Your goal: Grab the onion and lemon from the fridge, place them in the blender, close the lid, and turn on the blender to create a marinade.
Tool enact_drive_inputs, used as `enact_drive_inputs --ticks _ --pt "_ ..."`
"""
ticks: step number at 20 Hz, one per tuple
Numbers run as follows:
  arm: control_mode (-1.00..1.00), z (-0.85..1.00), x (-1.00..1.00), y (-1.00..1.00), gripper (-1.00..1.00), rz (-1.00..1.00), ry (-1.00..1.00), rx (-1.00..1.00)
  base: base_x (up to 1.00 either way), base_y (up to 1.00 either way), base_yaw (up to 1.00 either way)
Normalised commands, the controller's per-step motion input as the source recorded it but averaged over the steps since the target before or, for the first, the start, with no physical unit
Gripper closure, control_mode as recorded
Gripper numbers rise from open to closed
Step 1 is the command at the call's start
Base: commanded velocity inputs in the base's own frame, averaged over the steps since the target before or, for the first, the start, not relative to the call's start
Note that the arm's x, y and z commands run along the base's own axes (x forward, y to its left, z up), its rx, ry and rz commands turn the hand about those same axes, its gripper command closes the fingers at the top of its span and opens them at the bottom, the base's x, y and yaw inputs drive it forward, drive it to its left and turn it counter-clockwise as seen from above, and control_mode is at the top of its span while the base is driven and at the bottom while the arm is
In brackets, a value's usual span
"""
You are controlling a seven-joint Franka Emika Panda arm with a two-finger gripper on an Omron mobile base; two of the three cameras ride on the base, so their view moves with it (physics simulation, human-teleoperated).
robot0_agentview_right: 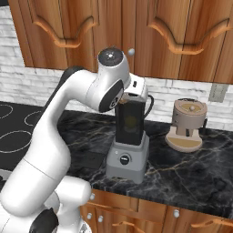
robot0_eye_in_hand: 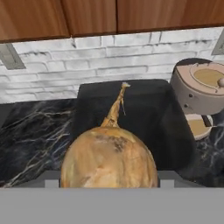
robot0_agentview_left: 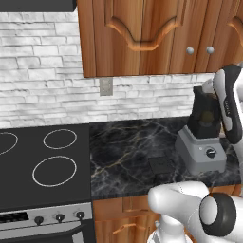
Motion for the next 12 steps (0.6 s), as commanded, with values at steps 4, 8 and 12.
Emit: enact_drive_inputs --ticks 4,8,12 --pt "-1.0 0.07 0.37 -0.35 1.0 0.0 0.0 0.0 0.0 0.0 0.0" --pt "-1.0 -0.31 0.49 -0.16 1.0 0.0 0.01 0.0 0.0 0.0 0.0" --pt "-1.0 -0.63 0.52 0.0 1.0 0.0 0.05 0.0 0.0 0.0 0.0"
